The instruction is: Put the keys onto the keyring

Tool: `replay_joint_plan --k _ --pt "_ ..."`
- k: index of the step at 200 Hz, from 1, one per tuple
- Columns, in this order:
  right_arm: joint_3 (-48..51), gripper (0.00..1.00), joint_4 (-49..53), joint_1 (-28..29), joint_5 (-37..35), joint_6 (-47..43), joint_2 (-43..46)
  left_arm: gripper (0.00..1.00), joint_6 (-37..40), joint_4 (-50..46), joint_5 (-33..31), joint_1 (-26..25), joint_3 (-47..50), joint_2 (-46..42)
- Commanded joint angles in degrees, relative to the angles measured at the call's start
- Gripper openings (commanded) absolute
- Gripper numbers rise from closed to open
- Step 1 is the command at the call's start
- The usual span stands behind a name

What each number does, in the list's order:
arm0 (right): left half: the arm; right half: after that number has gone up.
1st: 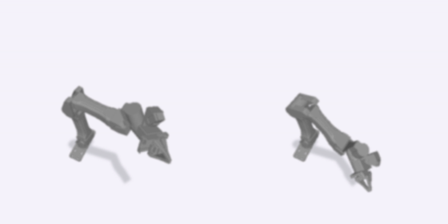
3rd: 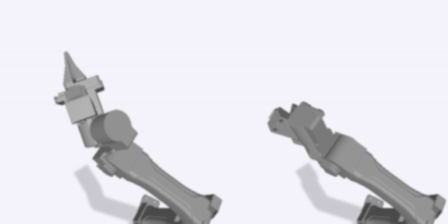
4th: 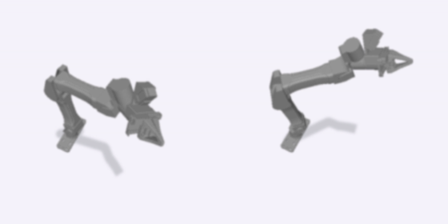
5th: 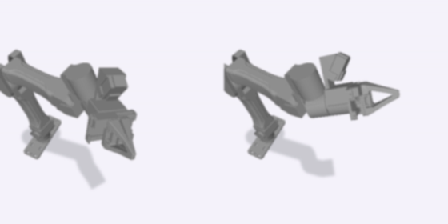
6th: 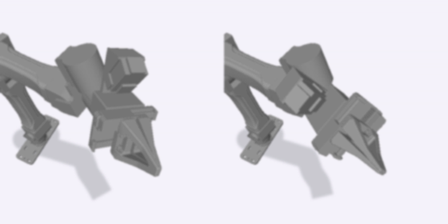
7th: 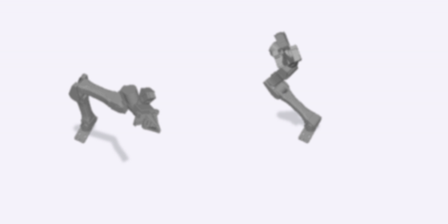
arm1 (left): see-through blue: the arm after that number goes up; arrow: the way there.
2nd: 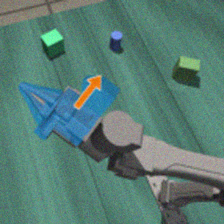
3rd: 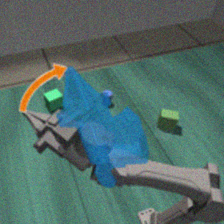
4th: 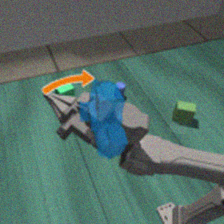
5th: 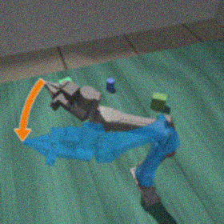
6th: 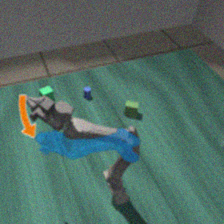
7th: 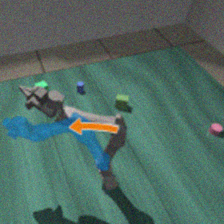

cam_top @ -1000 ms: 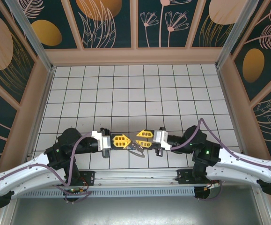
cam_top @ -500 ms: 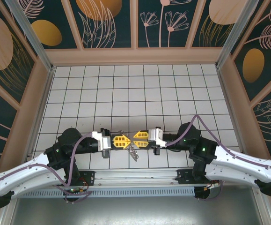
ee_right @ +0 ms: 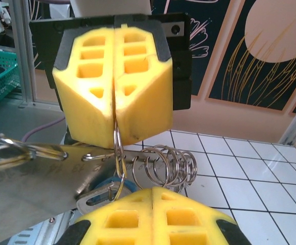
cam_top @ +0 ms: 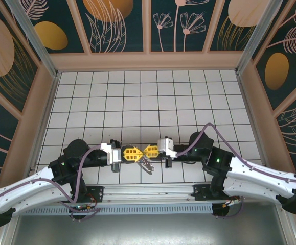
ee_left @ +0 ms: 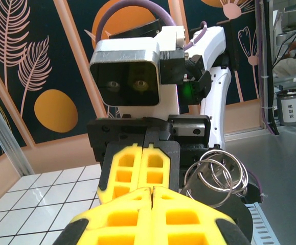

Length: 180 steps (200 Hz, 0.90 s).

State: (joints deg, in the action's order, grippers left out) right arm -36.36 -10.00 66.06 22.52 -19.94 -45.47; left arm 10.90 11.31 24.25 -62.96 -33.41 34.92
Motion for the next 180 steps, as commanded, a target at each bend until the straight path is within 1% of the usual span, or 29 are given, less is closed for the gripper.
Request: replay_joint_plan --k 1,17,43,60,101,157,180 --pt "-1.9 0.03 0.5 -0.2 1.5 0.7 -0.1 0.0 0.8 2.0 1.0 0.0 -1.0 -0.4" --pt "-1.6 0.05 0.7 -0.2 -0.1 0.6 1.4 0.0 0.9 1.7 0.9 0.0 -1.1 -0.6" --pt "1.1 0.14 -1.9 -0.2 -1.7 0.5 6.3 0.0 1.1 0.9 0.6 0.0 -1.1 -0.8" --pt "2.2 0.17 -3.4 -0.3 -0.8 0.7 7.9 0.0 1.2 0.6 0.4 0.0 -1.2 -0.6" --pt "1.3 0.19 -2.9 -0.2 1.6 0.8 4.9 0.0 1.3 0.5 0.6 0.0 -1.6 0.0" --pt "1.2 0.21 -3.4 -0.3 3.5 1.0 3.4 0.0 1.2 0.4 0.4 0.0 -1.6 0.5" --pt "1.1 0.24 -3.5 -0.3 5.0 1.1 3.1 0.0 1.5 0.2 0.1 0.0 -1.7 0.7"
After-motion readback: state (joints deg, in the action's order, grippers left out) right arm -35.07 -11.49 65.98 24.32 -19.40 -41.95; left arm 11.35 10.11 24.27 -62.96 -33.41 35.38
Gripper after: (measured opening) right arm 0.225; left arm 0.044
